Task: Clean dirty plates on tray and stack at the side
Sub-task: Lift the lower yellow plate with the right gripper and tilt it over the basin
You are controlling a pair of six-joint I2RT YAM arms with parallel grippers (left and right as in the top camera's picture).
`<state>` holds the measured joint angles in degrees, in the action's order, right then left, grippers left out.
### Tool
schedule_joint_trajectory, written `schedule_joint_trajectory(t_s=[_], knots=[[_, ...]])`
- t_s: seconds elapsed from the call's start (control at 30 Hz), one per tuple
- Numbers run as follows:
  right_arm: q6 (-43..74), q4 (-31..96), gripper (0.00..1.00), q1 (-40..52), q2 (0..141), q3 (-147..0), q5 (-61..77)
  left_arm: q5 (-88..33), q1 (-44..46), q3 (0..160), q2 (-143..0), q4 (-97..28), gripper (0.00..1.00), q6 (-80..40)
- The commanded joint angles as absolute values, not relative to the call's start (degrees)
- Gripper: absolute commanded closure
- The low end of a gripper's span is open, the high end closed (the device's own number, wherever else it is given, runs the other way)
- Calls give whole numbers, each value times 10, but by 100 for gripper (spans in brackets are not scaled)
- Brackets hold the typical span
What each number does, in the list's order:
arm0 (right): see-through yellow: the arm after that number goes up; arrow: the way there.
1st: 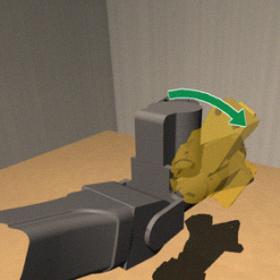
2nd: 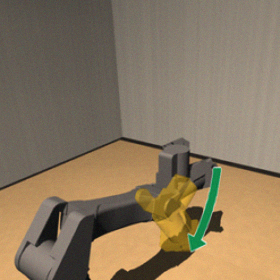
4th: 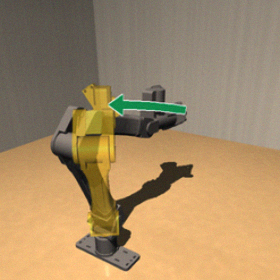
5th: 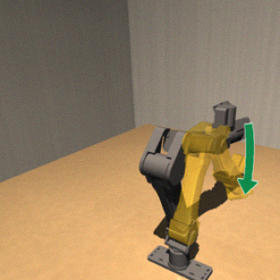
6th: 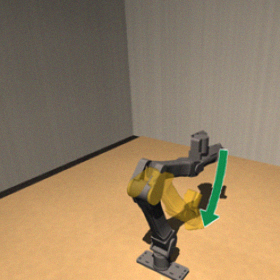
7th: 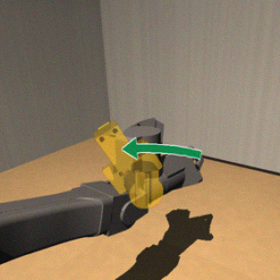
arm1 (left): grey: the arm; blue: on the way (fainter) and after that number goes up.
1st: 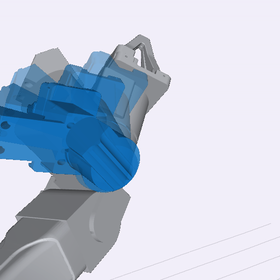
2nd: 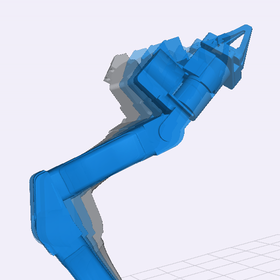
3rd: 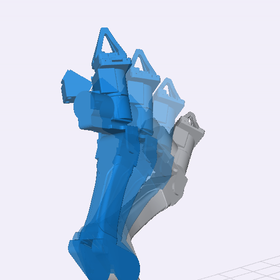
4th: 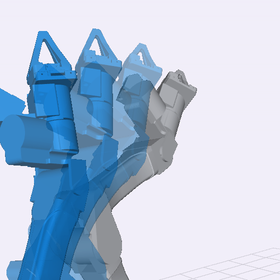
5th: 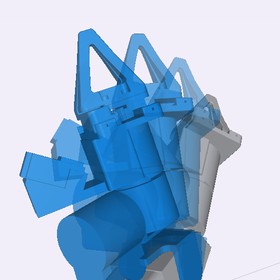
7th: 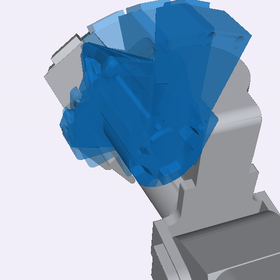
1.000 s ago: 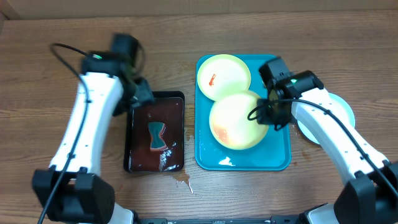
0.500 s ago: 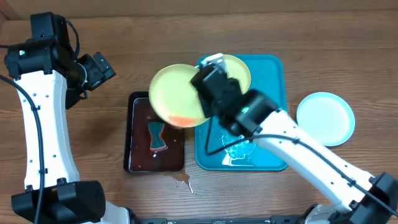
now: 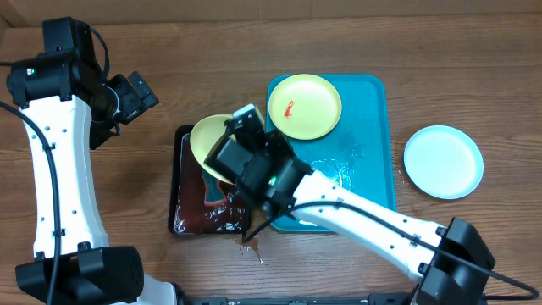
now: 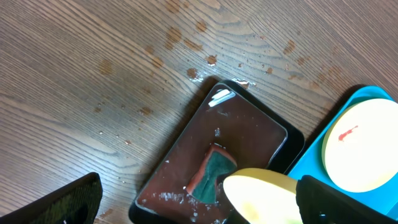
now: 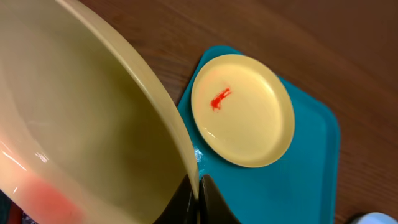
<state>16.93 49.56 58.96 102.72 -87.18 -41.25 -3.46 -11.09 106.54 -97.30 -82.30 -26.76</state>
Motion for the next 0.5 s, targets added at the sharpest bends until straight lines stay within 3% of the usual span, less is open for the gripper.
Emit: schedule_joint_trajectory(t_s=[0.0, 0.47], knots=[[180, 499, 96, 623, 1009, -886, -524, -41, -112, 1075, -966, -823, 0, -257], [180, 502, 96, 726, 1008, -886, -715, -41, -112, 1075, -966, -823, 0, -257]])
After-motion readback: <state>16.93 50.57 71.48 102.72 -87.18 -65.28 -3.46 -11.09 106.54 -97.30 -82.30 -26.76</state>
